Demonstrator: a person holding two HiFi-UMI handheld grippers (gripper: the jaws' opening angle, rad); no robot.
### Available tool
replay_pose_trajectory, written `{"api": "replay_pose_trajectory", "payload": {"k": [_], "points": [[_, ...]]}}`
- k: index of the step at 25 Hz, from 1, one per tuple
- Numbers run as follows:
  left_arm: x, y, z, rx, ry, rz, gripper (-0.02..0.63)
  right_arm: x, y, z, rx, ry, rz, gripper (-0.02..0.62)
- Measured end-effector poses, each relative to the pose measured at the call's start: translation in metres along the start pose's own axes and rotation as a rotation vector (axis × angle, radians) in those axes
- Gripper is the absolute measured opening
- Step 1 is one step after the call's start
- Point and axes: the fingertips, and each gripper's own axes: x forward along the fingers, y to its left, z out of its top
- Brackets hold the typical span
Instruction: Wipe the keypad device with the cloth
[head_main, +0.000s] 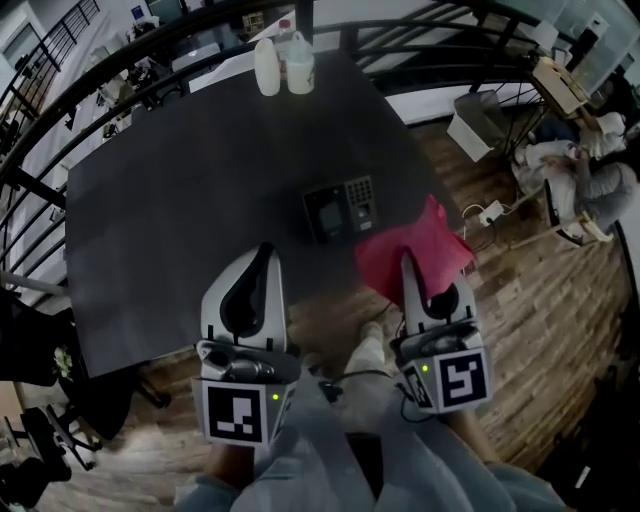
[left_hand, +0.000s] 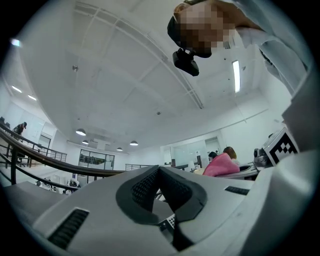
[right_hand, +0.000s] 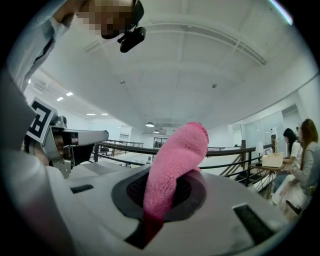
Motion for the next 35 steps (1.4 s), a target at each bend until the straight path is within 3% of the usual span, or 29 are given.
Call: {"api": "replay_pose_trajectory", "payload": {"k": [12, 17, 35], "points": [[0.016, -0.004, -0.006, 0.009, 0.016, 0.181, 0.008, 0.046, -0.029, -0.012, -0.039, 0.036, 0.173, 0.028], [0.017, -0.003, -0.011, 0.004, 0.023, 0.238, 0.008, 0.062, -0.033, -0.037, -0.085, 0.120, 0.236, 0.028], [0.024, 0.003, -0.042, -0.005, 0.087, 0.295, 0.008, 0.110, -0.036, -0.127, -0.131, 0.288, 0.318, 0.028]]}}
